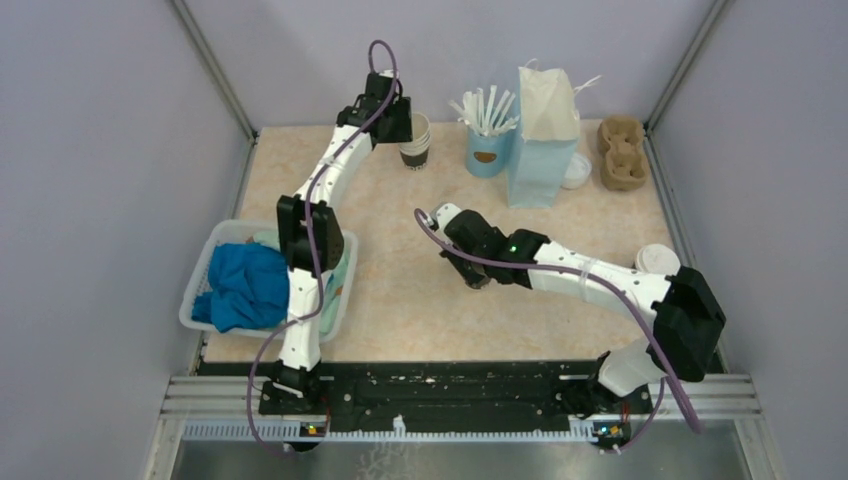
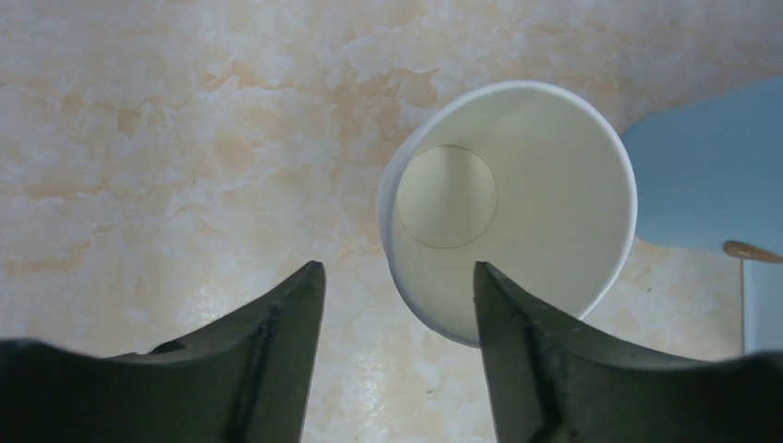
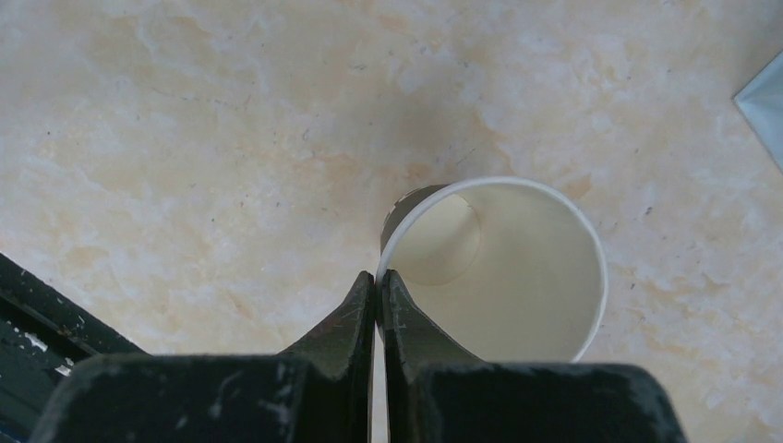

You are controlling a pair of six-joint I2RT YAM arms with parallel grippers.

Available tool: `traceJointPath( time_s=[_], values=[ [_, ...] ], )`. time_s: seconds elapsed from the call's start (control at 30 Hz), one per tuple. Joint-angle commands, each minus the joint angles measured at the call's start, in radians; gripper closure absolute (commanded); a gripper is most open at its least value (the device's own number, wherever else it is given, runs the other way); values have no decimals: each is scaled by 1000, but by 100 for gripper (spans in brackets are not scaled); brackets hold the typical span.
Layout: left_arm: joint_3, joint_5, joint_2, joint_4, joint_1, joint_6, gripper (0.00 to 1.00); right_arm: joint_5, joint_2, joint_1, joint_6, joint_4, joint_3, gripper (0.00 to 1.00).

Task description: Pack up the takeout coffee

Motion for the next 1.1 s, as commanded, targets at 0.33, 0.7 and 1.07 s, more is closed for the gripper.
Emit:
traceJointPath(
  time_s=[0.33, 0.7, 1.07],
  values=[
    [-174, 139, -406, -168, -7, -32, 2, 98, -229, 47, 266, -151, 34, 31],
    [-629, 446, -835, -209, -64, -146, 2, -56, -337, -582, 274, -380, 169, 32],
    [-830, 463, -873, -143, -293, -251, 2, -241, 122, -1111, 497, -78, 271, 60]
  ],
)
